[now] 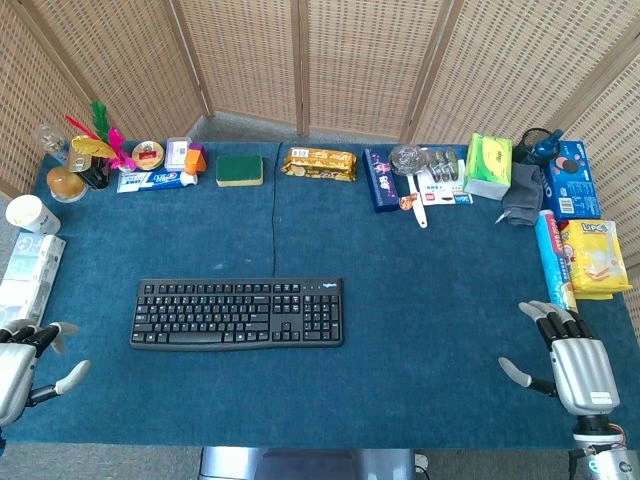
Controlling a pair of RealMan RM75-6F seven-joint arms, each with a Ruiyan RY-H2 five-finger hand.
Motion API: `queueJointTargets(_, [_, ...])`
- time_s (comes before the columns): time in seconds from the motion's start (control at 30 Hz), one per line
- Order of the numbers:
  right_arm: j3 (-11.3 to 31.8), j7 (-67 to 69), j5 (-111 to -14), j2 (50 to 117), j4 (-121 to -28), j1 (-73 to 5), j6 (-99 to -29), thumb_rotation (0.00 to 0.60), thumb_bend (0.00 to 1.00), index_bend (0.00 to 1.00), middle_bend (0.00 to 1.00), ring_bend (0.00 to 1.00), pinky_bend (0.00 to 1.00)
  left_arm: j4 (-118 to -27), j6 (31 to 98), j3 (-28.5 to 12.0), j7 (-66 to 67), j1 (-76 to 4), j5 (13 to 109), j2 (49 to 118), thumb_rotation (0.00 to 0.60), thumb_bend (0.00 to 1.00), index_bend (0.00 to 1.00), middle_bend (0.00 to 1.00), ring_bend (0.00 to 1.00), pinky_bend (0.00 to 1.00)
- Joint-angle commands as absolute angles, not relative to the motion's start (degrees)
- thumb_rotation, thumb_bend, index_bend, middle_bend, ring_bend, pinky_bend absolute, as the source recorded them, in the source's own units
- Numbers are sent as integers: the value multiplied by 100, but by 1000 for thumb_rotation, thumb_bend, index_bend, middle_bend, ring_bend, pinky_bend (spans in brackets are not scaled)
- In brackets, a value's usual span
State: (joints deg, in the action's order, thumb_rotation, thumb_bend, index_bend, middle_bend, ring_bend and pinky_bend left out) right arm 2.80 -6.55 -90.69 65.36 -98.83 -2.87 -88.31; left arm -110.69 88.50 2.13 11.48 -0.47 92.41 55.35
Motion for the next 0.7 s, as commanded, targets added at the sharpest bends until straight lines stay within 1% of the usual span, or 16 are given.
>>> queueJointTargets(0.03, [276, -651, -9070, 6528, -9885, -279, -8841, 0, 232, 196, 225, 193, 182, -11066, 8826, 222, 1152, -50, 9239, 5547, 0, 138, 350, 535, 428, 240])
queueJointTargets(0.2, [265, -618, -9120, 6495, -9893, -249, -8911, 0, 232, 196, 225, 193, 182, -11080, 8844, 213, 1086, -50, 9272, 5495, 0, 137, 350, 535, 428, 246])
queueJointTargets(0.33, [253, -578, -9142, 6492, -9886, -220, -8960, 0, 232, 196, 225, 193, 182, -11101, 8803, 193, 1033, -93, 9293, 5409, 0, 138, 350, 535, 428, 283])
queueJointTargets(0.4, [244, -564, -9149, 6496, -9883, -209, -8971, 0, 232, 196, 225, 192, 182, -11105, 8763, 173, 1068, -126, 9282, 5371, 0, 138, 350, 535, 428, 327])
queueJointTargets(0.47, [235, -550, -9153, 6501, -9873, -190, -8993, 0, 231, 196, 226, 192, 182, -11115, 8656, 124, 1204, -204, 9224, 5335, 0, 138, 349, 543, 456, 411])
queueJointTargets(0.53, [238, -544, -9141, 6497, -9865, -185, -8993, 0, 231, 196, 226, 193, 182, -11121, 8541, 86, 1329, -280, 9167, 5320, 0, 138, 349, 632, 554, 533])
queueJointTargets(0.6, [241, -537, -9134, 6488, -9860, -186, -8986, 0, 231, 196, 226, 193, 182, -11136, 8297, 72, 1482, -404, 9076, 5288, 0, 138, 349, 869, 784, 713])
queueJointTargets(0.67, [245, -531, -9128, 6479, -9861, -189, -8980, 0, 231, 196, 225, 193, 182, -11152, 8043, 70, 1643, -525, 8976, 5249, 0, 138, 349, 989, 950, 839])
queueJointTargets(0.7, [247, -530, -9123, 6477, -9861, -191, -8973, 0, 231, 196, 225, 193, 182, -11163, 7959, 61, 1721, -570, 8926, 5240, 0, 138, 349, 1000, 990, 894])
